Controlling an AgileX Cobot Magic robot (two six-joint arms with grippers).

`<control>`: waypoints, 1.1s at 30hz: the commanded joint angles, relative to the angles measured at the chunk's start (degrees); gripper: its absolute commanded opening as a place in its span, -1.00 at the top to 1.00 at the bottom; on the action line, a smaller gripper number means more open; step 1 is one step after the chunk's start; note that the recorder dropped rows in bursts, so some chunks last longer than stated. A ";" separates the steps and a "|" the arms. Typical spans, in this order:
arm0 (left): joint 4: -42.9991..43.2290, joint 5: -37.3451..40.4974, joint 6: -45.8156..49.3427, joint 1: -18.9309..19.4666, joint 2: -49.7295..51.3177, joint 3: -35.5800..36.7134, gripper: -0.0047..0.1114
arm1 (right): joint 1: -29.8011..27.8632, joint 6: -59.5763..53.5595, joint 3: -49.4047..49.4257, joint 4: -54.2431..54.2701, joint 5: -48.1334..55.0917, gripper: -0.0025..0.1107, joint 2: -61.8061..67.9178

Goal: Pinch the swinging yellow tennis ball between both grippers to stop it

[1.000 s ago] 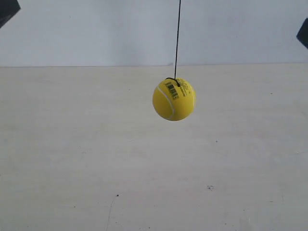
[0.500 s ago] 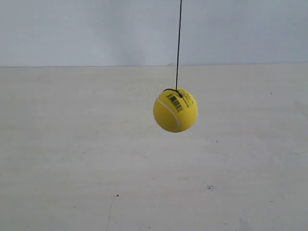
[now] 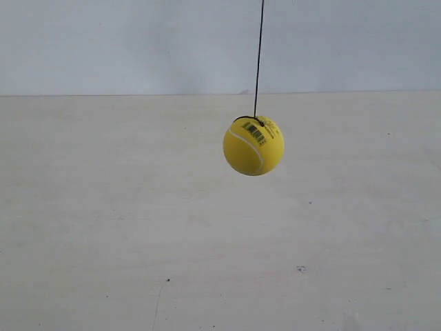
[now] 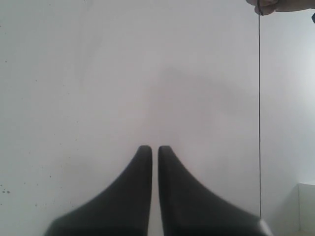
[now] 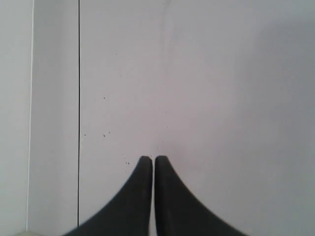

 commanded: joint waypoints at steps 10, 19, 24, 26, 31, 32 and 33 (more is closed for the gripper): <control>-0.64 0.50 1.10 -0.03 -0.72 0.97 0.84 | 0.01 -0.26 -0.16 -0.13 0.02 0.96 -0.37; -14.55 9.65 -0.53 15.35 -8.90 1.26 0.84 | 0.01 -0.26 -0.16 -0.13 0.02 0.96 -0.37; -19.78 14.19 1.15 23.29 -14.83 1.26 0.84 | 0.01 -0.26 -0.16 -0.13 0.02 0.96 -0.37; -22.32 16.08 3.80 25.54 -16.88 1.26 0.84 | 0.01 -0.26 -0.16 -0.13 0.02 0.96 -0.37; -28.12 20.58 13.44 29.92 -17.67 1.26 0.84 | 0.01 -0.26 -0.16 -0.13 0.02 0.96 -0.37; -28.54 21.03 14.49 30.49 -17.67 1.41 0.84 | 0.01 -0.26 -0.16 -0.13 0.02 0.96 -0.37; -28.72 21.15 15.23 31.05 -17.67 1.94 0.84 | 0.01 -0.26 -0.16 0.13 0.02 0.96 -0.37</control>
